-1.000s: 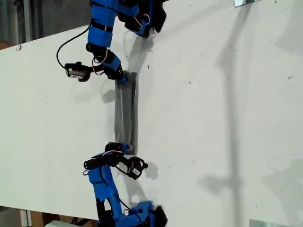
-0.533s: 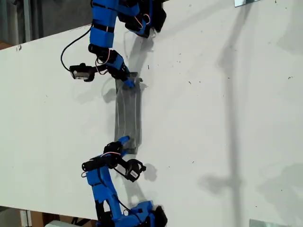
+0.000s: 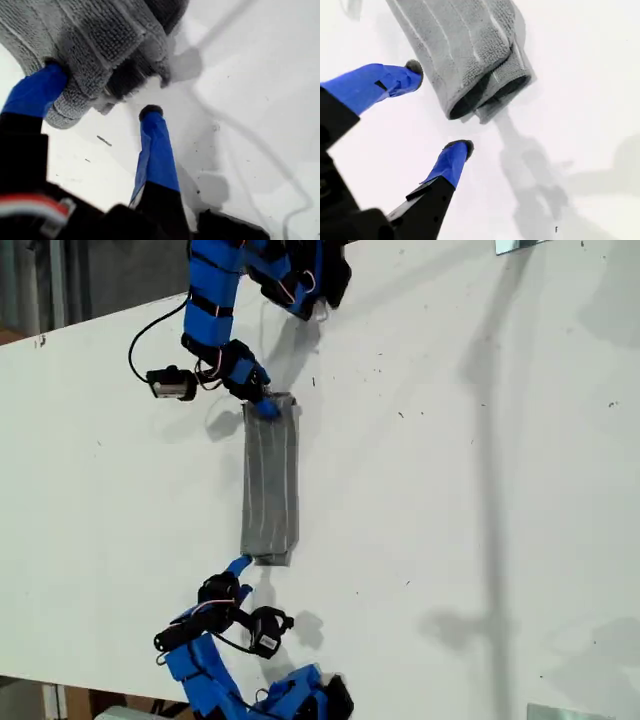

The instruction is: Grasp corners of a square towel and fold twice.

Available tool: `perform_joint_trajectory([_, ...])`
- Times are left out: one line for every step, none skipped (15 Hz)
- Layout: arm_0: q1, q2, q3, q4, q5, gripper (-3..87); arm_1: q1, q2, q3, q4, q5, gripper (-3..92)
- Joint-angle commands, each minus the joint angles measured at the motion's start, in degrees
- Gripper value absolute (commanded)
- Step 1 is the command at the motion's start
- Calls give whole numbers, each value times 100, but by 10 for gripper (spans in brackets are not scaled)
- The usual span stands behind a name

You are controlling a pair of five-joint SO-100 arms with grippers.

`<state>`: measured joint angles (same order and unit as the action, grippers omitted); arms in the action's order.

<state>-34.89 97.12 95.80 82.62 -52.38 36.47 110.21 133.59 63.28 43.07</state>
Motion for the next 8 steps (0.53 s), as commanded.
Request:
perform_joint_trajectory([-62, 527, 659, -562, -158, 245, 158, -536, -132, -185, -88, 323])
perform_joint_trajectory([-62, 703, 1063, -879, -246, 245, 158, -932, -290, -246, -88, 323])
perform_joint_trajectory([-53, 905, 1547, -1274, -352, 244, 97, -1266, -492, -308, -88, 322])
perform_joint_trajectory([-53, 1107, 2109, -1731, -457, 244, -70, -1521, -765, -316, -97, 322])
perform_joint_trajectory([-79, 1266, 2663, -2145, -563, 244, -237, -1811, -1116, -246, -79, 319])
perform_joint_trajectory([-123, 1415, 3199, -2522, -659, 245, -316, -2145, -1433, -185, -44, 305])
perform_joint_trajectory([-149, 1582, 3639, -2804, -738, 247, -281, -2487, -1661, -132, -44, 244])
perform_joint_trajectory([-149, 1872, 4096, -3023, -835, 245, -193, -2575, -1705, -53, -9, 76])
